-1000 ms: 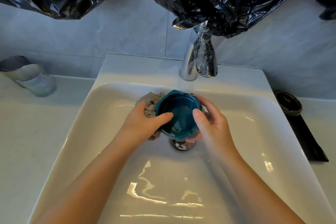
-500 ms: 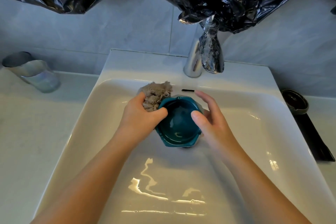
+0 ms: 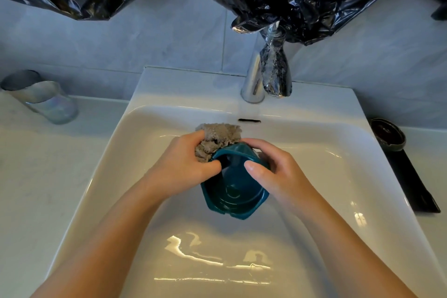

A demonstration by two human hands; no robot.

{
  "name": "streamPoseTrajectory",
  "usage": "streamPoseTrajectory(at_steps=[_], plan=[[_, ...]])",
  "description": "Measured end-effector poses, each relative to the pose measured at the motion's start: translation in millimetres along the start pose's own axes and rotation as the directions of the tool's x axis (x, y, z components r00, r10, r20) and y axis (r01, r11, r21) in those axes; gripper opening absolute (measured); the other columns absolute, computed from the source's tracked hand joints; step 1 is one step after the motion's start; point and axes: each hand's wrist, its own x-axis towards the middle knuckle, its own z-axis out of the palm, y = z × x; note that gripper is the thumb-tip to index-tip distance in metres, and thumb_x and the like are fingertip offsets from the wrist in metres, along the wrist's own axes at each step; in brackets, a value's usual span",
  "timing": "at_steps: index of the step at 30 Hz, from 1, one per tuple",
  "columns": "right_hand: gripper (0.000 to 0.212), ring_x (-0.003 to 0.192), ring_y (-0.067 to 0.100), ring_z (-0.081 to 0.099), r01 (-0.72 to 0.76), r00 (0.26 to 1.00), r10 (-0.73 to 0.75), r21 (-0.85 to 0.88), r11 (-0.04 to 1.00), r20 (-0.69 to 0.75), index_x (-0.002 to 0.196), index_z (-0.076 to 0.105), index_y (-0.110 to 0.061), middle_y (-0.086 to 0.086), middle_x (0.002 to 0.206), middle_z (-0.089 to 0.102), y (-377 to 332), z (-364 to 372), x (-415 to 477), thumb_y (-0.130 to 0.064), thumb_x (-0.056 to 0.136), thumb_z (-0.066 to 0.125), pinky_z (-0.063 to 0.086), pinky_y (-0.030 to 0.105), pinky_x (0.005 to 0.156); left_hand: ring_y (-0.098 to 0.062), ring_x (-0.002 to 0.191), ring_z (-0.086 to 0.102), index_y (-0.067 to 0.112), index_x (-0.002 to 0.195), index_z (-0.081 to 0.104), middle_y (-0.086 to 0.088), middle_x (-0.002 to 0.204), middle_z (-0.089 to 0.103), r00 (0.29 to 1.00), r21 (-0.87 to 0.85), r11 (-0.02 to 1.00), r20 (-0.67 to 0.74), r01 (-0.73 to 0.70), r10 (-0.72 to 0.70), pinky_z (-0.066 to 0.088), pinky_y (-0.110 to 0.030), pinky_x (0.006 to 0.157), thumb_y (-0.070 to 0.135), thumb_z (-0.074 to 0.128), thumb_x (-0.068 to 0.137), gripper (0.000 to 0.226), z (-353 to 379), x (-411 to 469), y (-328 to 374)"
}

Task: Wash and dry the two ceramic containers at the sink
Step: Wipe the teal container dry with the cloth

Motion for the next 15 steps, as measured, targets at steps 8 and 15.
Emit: streamPoseTrajectory(at_steps=[8, 15], plan=[[0.033, 0.103, -0.004, 0.063, 0.077, 0.978, -0.069, 0.032, 0.996, -0.198, 0.121, 0.052, -0.043, -0.016, 0.112, 0.066, 0, 11, 3, -0.027, 0.092, 0.053, 0.053, 0.013, 0.075, -0.020, 0.087, 0.068, 0.023, 0.101, 0.061, 0.000, 0.093, 0.070, 0.930, -0.239, 0.962, -0.309, 0.129, -0.201, 0.061, -0.040, 0.073, 0.012, 0.065, 0.082, 0.022, 14, 4, -8], [0.032, 0.103, 0.000, 0.064, 0.030, 0.993, -0.031, -0.013, 0.999, -0.111, 0.114, 0.059, -0.042, -0.021, 0.105, 0.069, -3, -3, 3, -0.029, 0.088, 0.047, 0.052, 0.014, 0.076, -0.008, 0.087, 0.065, 0.022, 0.112, 0.058, 0.007, 0.098, 0.066, 0.991, 0.122, 0.989, -0.112, 0.087, -0.073, 0.058, -0.023, 0.073, 0.023, 0.074, 0.080, 0.036, 7, 0, -5]])
